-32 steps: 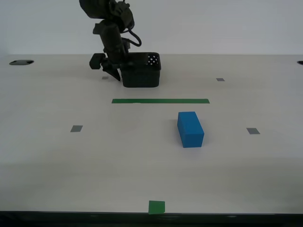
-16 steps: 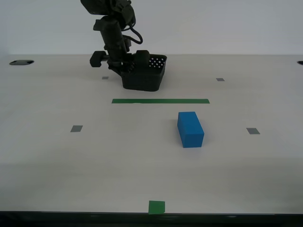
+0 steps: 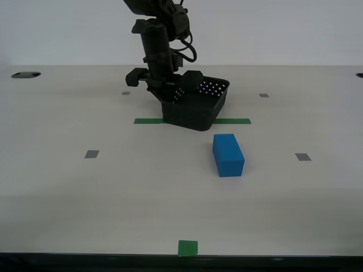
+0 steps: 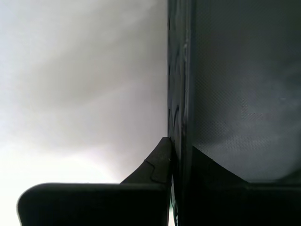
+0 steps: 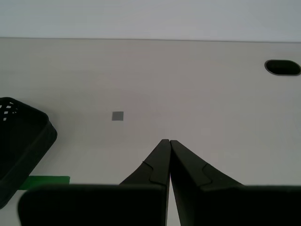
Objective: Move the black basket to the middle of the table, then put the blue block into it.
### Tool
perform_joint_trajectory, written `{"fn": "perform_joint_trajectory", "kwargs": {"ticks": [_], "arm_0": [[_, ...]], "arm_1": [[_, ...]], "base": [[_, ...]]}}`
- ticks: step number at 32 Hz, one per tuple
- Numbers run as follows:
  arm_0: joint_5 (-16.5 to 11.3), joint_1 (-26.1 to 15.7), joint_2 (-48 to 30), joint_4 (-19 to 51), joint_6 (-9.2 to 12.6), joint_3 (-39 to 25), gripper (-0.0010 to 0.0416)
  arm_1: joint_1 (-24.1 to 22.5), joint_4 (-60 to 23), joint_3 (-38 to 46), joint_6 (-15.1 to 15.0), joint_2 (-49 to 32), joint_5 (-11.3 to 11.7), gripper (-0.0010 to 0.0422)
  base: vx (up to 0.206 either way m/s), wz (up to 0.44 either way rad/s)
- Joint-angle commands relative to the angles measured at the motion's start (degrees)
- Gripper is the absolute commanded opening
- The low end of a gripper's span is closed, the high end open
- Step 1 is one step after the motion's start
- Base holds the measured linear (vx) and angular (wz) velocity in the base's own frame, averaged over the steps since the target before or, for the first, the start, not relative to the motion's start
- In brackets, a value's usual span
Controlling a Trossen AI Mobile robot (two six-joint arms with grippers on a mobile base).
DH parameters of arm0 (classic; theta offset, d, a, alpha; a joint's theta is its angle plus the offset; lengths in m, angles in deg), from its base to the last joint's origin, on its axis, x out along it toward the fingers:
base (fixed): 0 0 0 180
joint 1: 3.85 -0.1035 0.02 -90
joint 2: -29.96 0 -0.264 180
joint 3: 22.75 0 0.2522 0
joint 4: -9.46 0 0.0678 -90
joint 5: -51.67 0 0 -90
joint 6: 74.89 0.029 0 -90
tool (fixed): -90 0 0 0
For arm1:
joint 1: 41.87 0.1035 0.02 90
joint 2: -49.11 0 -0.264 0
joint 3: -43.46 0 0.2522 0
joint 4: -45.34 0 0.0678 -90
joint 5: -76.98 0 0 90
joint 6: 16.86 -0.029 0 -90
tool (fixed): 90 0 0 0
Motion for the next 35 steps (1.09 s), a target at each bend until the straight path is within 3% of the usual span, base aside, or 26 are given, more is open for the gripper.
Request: {"fn": "perform_joint_trajectory", "kwargs": {"ticks": [1, 6, 7, 11, 21, 23, 25, 27, 29, 31, 32, 35], "arm_0": [[0.2, 0.0, 0.0, 0.4, -0.2, 0.0, 0.0], [0.2, 0.0, 0.0, 1.3, -0.3, 0.0, 0.0], [0.2, 0.0, 0.0, 1.3, -0.3, 0.0, 0.0], [0.2, 0.0, 0.0, 1.1, -0.2, 0.0, 0.0], [0.2, 0.0, 0.0, 1.1, -0.2, 0.0, 0.0], [0.2, 0.0, 0.0, 1.1, -0.2, 0.0, 0.0], [0.2, 0.0, 0.0, 1.1, -0.2, 0.0, 0.0], [0.2, 0.0, 0.0, 1.2, -0.2, 0.0, 0.0], [0.1, -0.1, 0.0, 1.6, -0.2, 0.0, 0.0], [-2.9, -0.1, 0.0, 3.7, 0.1, 0.0, 0.0001], [-7.4, -0.2, 0.0, 6.4, 0.9, 0.0, 0.0], [-14.2, -1.0, 0.0, 9.6, 2.4, 0.0, 0.0]], "arm_1": [[-1.1, -2.4, -0.4, -0.9, 0.1, -0.1, -0.0002], [-1.5, -2.1, -5.9, -1.8, 2.2, -0.1, -0.0002], [-1.5, 1.3, -12.0, -1.8, 5.6, -0.1, -0.0002], [-1.4, 11.3, -23.7, 0.2, 14.1, -0.1, -0.0001], [-1.5, 11.7, -25.6, 0.8, 16.1, -0.1, 0.0], [-1.5, 11.1, -25.6, 0.9, 16.1, -0.9, 0.0012], [-1.5, 10.6, -25.6, 1.4, 16.1, -3.2, 0.0038], [-1.6, 10.7, -25.5, 2.3, 16.2, -4.3, 0.0114], [-1.6, 10.7, -25.5, 2.3, 16.3, -4.4, 0.014], [-1.5, 11.5, -25.5, 2.3, 17.5, -4.3, 0.0182], [-1.4, 12.3, -25.5, 2.3, 19.6, -4.3, 0.0198], [-1.2, 14.0, -25.5, 2.3, 24.1, -3.0, 0.0192]], "base": [[0.0, 0.0], [0.0, 0.0], [0.0, 0.0], [0.0, 0.0], [0.0, 0.0], [0.0, 0.0], [0.0, 0.0], [0.0, 0.0], [0.0, 0.0], [0.0, 0.0], [0.0, 0.0], [0.0, 0.0]]}}
